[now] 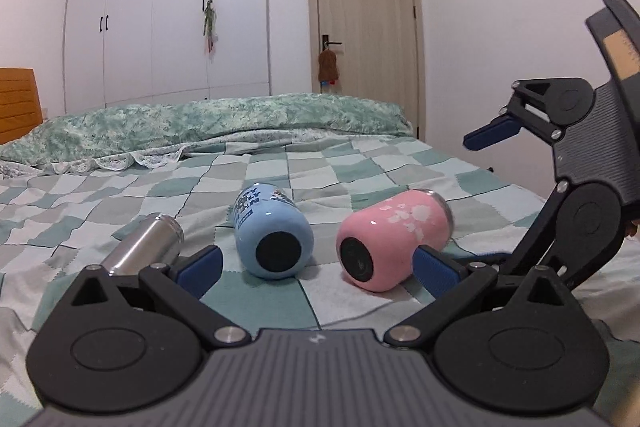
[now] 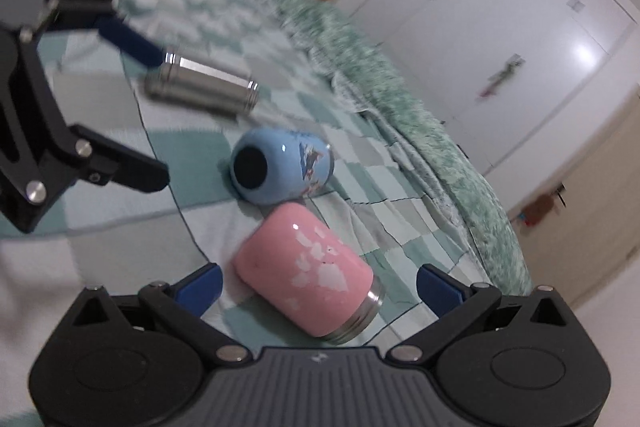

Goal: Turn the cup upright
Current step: 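Lower the right gripper onto the lying pink cup and close on it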

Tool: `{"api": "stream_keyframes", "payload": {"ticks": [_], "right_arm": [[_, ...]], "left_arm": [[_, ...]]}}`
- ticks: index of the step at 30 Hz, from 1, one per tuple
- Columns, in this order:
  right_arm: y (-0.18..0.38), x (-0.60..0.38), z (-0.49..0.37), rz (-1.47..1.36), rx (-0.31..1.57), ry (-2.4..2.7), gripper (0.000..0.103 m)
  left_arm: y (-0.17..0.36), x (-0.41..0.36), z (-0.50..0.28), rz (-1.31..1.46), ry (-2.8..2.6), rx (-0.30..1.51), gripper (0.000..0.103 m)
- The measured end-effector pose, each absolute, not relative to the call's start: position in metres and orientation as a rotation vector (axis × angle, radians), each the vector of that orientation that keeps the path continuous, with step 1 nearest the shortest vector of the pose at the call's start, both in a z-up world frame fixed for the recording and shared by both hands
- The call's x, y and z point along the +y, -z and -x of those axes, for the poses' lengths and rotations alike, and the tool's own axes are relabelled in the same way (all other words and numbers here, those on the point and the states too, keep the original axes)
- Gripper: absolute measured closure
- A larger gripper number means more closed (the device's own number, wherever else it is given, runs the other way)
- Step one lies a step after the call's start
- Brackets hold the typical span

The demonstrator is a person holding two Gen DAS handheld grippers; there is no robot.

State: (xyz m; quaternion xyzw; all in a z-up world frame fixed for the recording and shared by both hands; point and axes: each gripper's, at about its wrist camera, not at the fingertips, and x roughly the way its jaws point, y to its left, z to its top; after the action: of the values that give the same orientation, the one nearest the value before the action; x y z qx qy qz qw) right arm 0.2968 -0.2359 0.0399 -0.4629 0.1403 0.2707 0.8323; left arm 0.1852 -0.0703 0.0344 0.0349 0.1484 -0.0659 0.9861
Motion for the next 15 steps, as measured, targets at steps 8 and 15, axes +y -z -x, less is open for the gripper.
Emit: {"api": "stream_keyframes", "payload": {"ticks": [8, 15], "right_arm": [[-0.013, -0.215, -0.335, 1.193, 0.271, -0.646, 0.001], [0.024, -0.198, -0.365, 1.395, 0.286, -0.737, 0.007]], "left_arm": [[-0.026, -0.065, -0.227, -0.050, 0.103, 0.346, 0.000], [-0.020, -0.062, -0.243, -0.035, 0.125, 0.400, 0.000]]}}
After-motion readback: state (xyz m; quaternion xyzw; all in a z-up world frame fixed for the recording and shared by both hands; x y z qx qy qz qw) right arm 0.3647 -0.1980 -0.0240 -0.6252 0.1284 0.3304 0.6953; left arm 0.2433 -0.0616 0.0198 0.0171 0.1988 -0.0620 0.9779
